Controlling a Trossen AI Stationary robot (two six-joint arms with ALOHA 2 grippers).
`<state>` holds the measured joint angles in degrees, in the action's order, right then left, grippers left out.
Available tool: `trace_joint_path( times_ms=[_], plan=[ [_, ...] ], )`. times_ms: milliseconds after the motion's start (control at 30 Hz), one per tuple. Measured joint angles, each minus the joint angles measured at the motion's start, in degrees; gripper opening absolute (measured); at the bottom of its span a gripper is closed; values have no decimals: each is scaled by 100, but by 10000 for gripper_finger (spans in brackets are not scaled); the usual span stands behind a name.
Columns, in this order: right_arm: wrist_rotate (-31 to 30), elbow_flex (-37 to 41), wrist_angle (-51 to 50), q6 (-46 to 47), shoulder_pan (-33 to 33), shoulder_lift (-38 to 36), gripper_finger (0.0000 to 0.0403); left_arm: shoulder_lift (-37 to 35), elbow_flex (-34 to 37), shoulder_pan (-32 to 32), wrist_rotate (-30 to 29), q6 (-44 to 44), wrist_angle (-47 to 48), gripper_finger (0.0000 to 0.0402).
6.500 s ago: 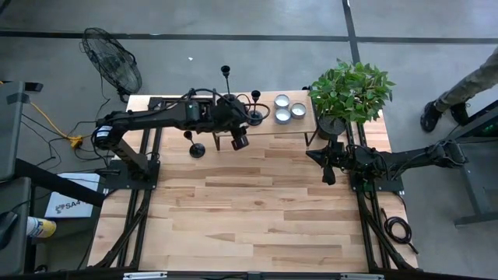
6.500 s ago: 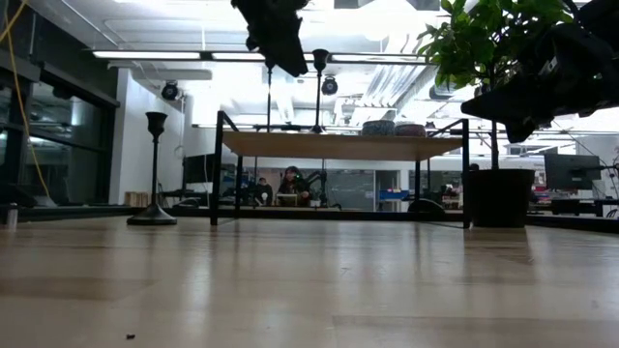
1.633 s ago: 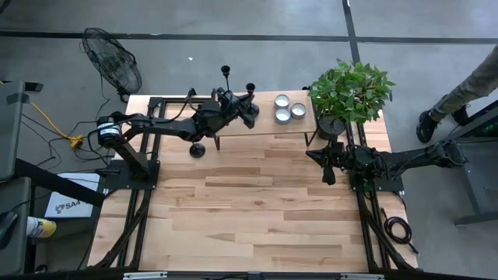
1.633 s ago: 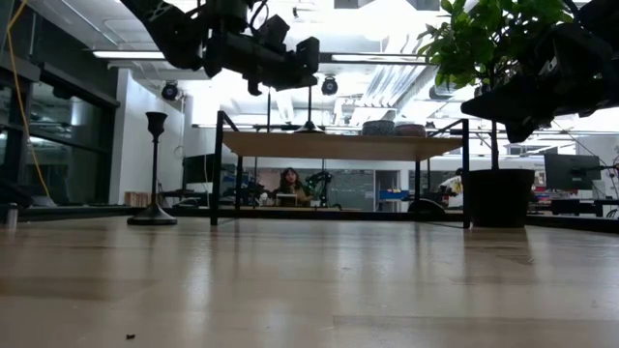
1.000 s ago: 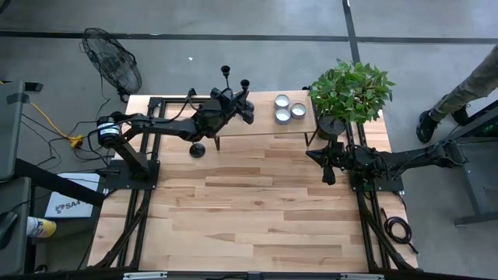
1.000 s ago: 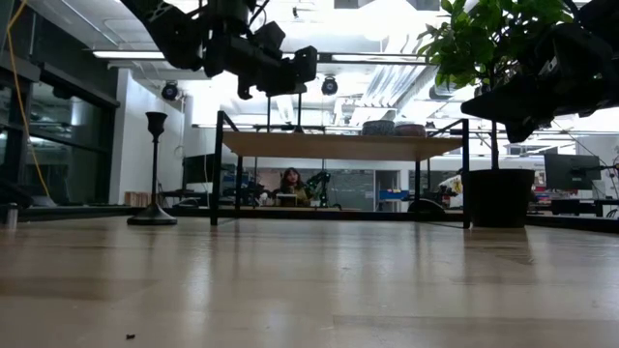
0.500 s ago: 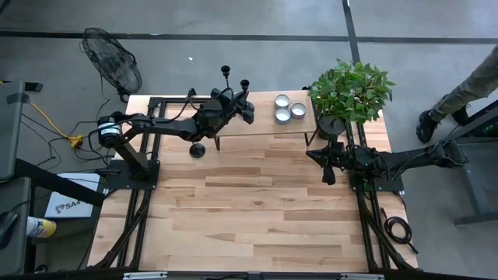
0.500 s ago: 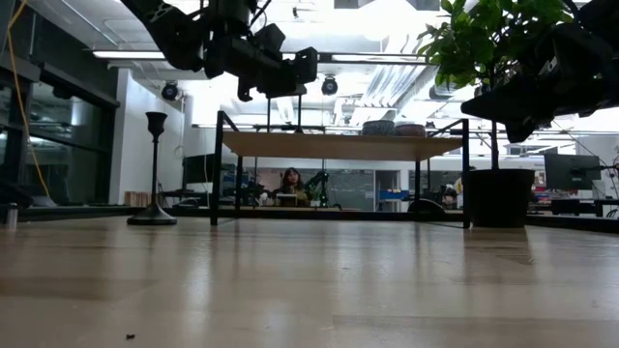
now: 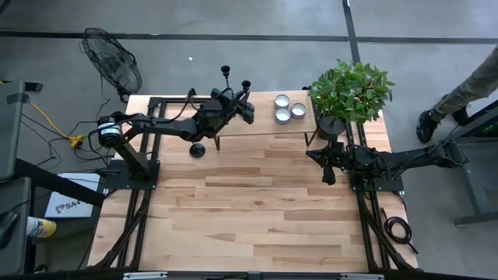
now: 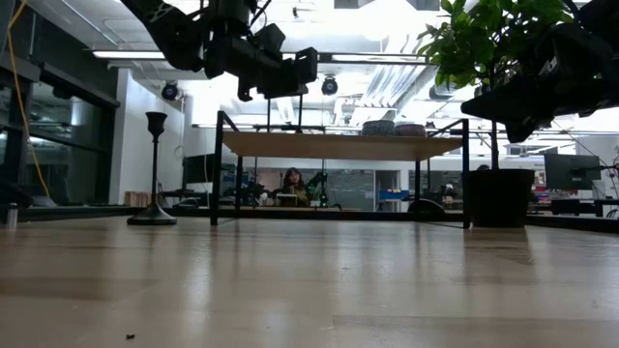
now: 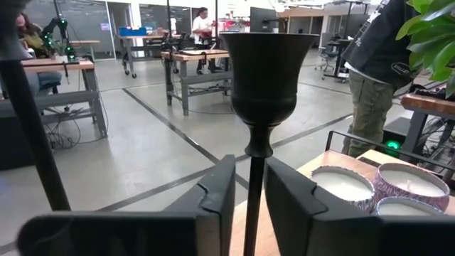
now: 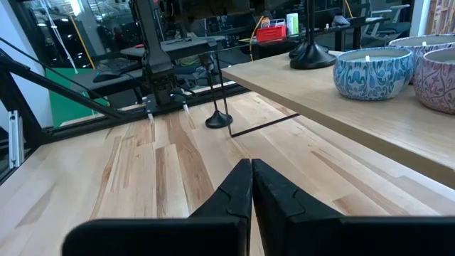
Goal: Pick & Place candle stick holders
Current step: Adjust the black candle holder on the shelf, then put the black candle holder on the shelf
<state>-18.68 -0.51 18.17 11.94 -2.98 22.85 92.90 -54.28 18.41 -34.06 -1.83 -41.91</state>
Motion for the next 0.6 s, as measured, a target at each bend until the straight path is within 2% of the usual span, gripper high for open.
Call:
trace_joint_path(
  times_ms=[433,600],
  plan=[
    [0,-1,0,0,-1,0,5,1,0,-4,-27,2,3,140],
    [0,-2,0,-1,0,-2,5,-18,0,-10,-246,158,121,168]
  ],
)
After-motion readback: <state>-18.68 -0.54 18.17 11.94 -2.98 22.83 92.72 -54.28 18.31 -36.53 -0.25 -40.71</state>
